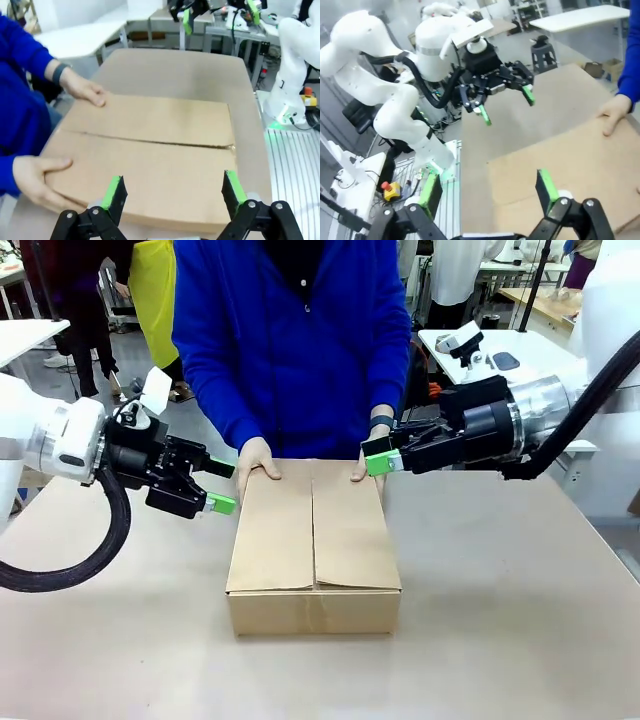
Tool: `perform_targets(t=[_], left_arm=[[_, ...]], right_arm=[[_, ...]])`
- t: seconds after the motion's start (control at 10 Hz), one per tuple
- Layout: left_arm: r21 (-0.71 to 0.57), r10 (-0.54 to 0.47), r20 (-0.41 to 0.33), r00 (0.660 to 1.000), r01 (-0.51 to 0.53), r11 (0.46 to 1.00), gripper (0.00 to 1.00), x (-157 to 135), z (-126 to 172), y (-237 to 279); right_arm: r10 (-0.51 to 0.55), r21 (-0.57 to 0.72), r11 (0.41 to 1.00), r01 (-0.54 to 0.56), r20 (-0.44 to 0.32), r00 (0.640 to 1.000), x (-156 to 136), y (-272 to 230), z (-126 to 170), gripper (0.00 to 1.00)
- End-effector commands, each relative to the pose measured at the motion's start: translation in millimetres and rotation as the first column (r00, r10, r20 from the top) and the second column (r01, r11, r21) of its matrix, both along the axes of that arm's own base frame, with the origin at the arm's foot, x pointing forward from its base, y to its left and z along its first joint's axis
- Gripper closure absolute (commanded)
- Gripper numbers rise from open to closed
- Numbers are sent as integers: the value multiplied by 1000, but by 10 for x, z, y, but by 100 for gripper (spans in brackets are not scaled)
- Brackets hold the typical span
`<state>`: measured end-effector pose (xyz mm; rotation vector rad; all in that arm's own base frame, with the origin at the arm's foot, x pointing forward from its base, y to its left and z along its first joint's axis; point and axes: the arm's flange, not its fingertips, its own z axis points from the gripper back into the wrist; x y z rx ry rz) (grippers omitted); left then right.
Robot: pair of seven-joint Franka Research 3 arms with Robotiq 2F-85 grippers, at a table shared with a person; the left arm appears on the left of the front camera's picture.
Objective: Pack the gift set into the box.
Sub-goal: Press and hold the closed box until the human finishes sealing it.
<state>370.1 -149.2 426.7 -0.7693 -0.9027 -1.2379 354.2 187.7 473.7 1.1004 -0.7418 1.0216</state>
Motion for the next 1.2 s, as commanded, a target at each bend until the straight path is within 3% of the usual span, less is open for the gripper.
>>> perform_targets(t=[0.0,0.1,0.2,0.3,0.4,0.5,0.7,1.1], left_arm=[[36,24,-90,996,-21,999,0,60,116,82],[0,0,0,1000,0,1000,0,0,0,0],[-16,-52,157,986,55,998,0,66,-190,-185],[-15,-146,185,972,151,988,0,143,-399,-253],[-44,-226,192,955,239,970,0,181,-559,-293],[-17,-180,243,953,190,982,0,268,-715,-356],[-47,-188,233,954,204,978,0,429,-993,-470],[-38,-134,140,981,140,989,0,636,-1218,-524]], right_arm=[[-91,-45,995,91,0,996,-24,15,142,0],[0,0,1000,0,0,1000,0,0,0,0],[43,-46,998,-33,232,972,128,178,-177,0],[42,-27,999,-35,327,944,276,181,-410,0],[72,6,997,-80,360,930,365,182,-582,0],[96,11,994,-108,372,923,442,207,-746,0],[140,-23,990,-143,392,909,589,339,-1078,0],[140,2,989,-147,279,950,853,256,-1709,0]])
